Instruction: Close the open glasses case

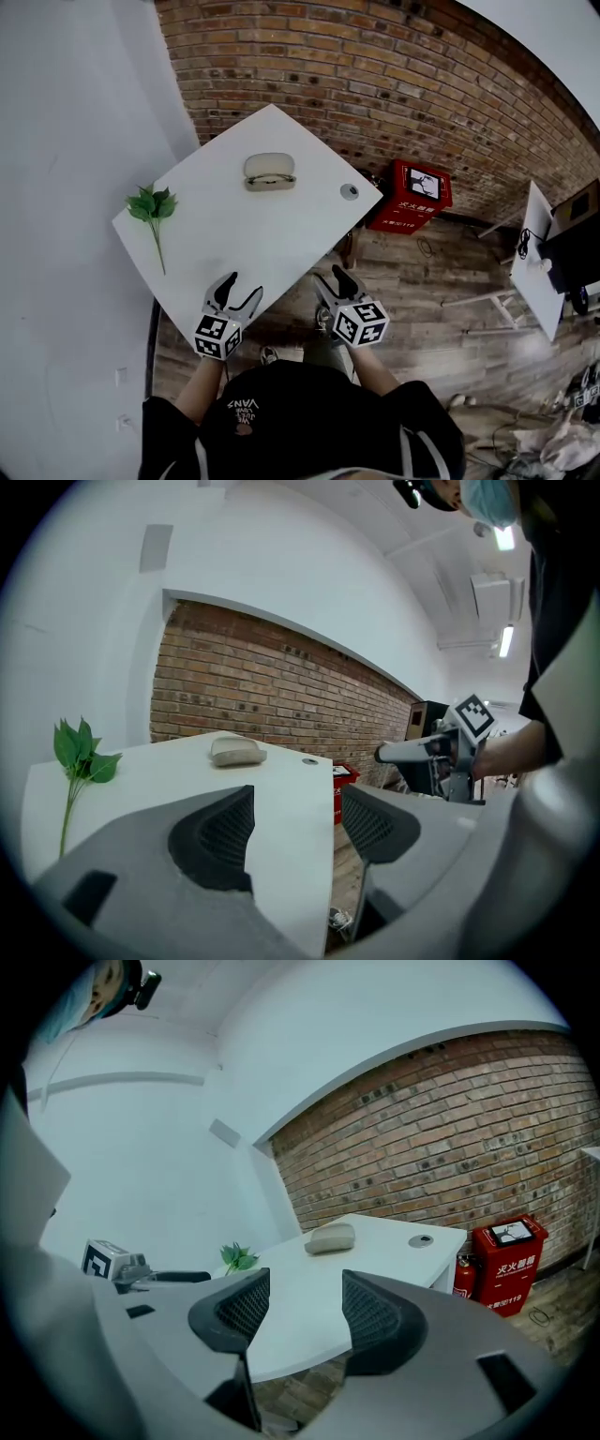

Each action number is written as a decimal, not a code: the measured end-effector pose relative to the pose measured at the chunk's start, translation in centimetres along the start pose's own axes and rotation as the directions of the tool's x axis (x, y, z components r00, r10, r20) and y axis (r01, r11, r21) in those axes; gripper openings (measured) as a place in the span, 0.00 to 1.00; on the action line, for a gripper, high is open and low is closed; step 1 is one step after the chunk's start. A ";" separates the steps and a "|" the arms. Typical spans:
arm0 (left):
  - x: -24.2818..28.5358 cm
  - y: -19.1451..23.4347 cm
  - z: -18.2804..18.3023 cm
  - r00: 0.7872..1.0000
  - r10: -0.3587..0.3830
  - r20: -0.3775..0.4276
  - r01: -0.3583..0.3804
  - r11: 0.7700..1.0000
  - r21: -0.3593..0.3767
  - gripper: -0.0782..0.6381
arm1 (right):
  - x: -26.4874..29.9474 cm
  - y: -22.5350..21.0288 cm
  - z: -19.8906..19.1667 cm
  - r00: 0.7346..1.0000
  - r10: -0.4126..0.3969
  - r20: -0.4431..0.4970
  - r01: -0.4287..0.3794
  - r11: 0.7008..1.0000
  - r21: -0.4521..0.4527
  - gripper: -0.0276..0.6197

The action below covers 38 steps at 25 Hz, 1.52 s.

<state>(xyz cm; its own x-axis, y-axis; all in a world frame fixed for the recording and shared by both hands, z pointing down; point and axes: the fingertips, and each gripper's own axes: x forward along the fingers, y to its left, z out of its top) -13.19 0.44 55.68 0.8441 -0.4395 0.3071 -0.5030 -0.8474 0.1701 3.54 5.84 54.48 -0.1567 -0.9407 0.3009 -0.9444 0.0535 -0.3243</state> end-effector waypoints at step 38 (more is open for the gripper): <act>14.2 3.3 8.1 0.904 0.422 0.075 -0.414 0.905 -0.094 0.50 | 13.8 -13.9 10.8 0.919 0.374 -0.127 -0.388 0.915 -0.110 0.38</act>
<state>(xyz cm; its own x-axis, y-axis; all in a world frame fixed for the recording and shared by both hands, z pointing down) -1.34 -11.07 53.01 0.5647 -0.7767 0.2789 -0.8226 -0.5569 0.1146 17.61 -11.52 53.42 -0.5339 -0.8015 0.2692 -0.8353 0.4507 -0.3148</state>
